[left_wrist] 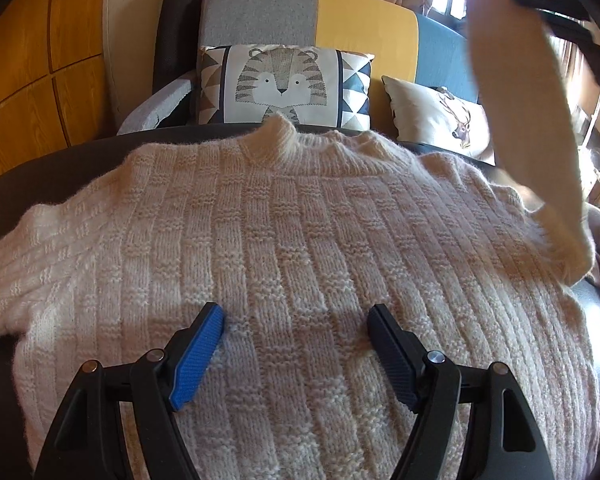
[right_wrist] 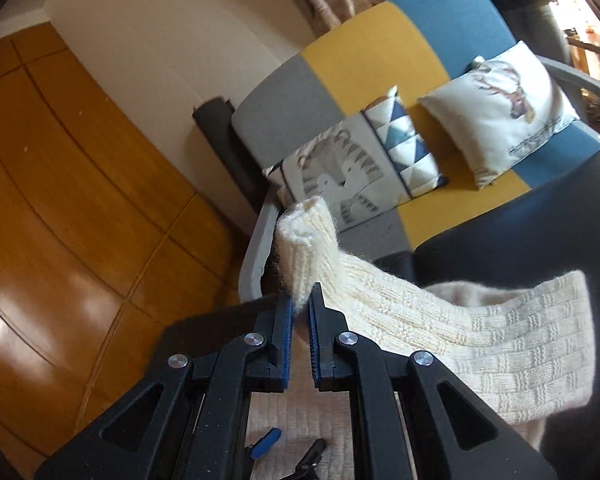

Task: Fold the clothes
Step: 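Grasp the sweater sleeve cuff with the right gripper and lift it, then lay the sleeve across the sweater body with the right gripper and release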

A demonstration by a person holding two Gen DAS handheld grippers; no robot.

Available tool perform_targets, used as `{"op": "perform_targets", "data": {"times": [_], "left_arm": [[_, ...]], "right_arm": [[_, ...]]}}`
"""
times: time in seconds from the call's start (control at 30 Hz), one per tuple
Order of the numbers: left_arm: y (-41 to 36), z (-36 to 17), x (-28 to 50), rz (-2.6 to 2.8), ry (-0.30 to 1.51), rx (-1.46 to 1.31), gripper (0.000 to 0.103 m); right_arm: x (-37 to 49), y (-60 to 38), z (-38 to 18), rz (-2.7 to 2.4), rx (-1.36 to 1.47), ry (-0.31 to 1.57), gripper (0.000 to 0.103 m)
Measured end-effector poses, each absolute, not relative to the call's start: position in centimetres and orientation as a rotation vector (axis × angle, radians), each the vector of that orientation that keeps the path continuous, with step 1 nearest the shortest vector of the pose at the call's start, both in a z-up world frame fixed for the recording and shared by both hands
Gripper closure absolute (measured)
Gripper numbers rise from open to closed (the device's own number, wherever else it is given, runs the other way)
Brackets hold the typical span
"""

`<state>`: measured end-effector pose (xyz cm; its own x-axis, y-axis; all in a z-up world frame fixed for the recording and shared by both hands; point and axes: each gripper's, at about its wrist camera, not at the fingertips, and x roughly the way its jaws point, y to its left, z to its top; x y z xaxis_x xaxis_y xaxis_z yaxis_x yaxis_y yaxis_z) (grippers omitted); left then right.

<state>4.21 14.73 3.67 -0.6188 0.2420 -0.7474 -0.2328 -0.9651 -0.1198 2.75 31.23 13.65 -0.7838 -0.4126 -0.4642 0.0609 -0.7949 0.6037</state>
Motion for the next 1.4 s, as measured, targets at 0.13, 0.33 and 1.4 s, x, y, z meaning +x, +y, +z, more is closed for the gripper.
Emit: {"op": "perform_targets", "data": {"times": [0.13,0.33,1.4], "left_arm": [[14.4,3.7,4.2,2.601,-0.049,-1.200,0.026],[14.4,3.4,4.2,2.604,-0.049,-1.193,0.025],[14.0,4.4,-1.7,2.403,-0.498,-1.376,0.063]], "right_arm": [[0.6,26.6,9.2,-2.534,1.064,-0.735,0.095],[-1.0,24.6,3.1,-2.342,1.302,-0.647,0.092],[13.8,33.9,0.7,-2.885,1.240,-0.264,0.087]]}}
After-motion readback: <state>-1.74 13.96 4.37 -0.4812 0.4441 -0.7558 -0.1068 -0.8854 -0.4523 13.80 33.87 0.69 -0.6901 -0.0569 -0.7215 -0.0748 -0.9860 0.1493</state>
